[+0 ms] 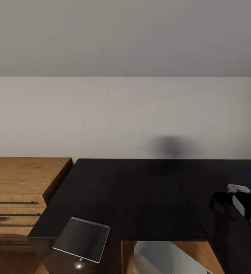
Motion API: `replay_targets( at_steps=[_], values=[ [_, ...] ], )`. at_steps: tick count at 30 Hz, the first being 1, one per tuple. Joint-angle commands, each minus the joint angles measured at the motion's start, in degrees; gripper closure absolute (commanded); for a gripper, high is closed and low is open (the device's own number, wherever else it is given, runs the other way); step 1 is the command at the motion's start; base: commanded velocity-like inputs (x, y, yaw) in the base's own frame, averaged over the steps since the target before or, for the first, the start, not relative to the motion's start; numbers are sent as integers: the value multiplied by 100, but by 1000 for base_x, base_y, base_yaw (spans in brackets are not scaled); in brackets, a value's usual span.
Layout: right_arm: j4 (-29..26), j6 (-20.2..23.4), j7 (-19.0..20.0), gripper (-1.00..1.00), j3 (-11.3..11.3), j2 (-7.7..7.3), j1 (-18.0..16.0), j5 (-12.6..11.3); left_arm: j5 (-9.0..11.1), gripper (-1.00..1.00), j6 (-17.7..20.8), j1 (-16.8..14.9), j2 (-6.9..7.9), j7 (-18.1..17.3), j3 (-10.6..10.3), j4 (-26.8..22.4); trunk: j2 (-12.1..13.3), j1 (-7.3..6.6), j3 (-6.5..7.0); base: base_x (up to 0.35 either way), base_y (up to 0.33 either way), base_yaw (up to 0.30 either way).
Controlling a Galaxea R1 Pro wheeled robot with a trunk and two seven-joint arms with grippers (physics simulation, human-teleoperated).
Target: In the bedroom, organize the workspace by keeping the computer under the desk, ensuring the monitor is on the desk, placing the keyboard on the desk next to the monitor, placing the mouse on the desk next to the keyboard, moving the folder from the swivel chair onto the desk next to the mouse, stacking the notebook on top of the folder with the pen on top of the notebook, and positioning the swivel chair next to the desk.
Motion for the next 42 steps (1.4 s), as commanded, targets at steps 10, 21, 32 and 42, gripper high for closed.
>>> replay_targets(
  at_steps=[10,21,32,42],
  values=[
    [92,32,34,100,-35,3,4,-24,55,-100,-32,-3,13,22,-24,59,-2,1,-5,0,0,0],
    [92,24,31,100,-35,11,4,-24,47,-100,-89,-3,7,23,-24,272,119,-65,48,0,0,0],
    [77,35,41,100,-41,11,4,-44,46,-100,-94,-3,7,22,-24,312,560,-307,246,0,0,0],
    [59,81,42,100,-64,86,4,-174,46,-100,-94,-3,13,12,-23,319,961,-527,425,-272,0,0]
  ],
)
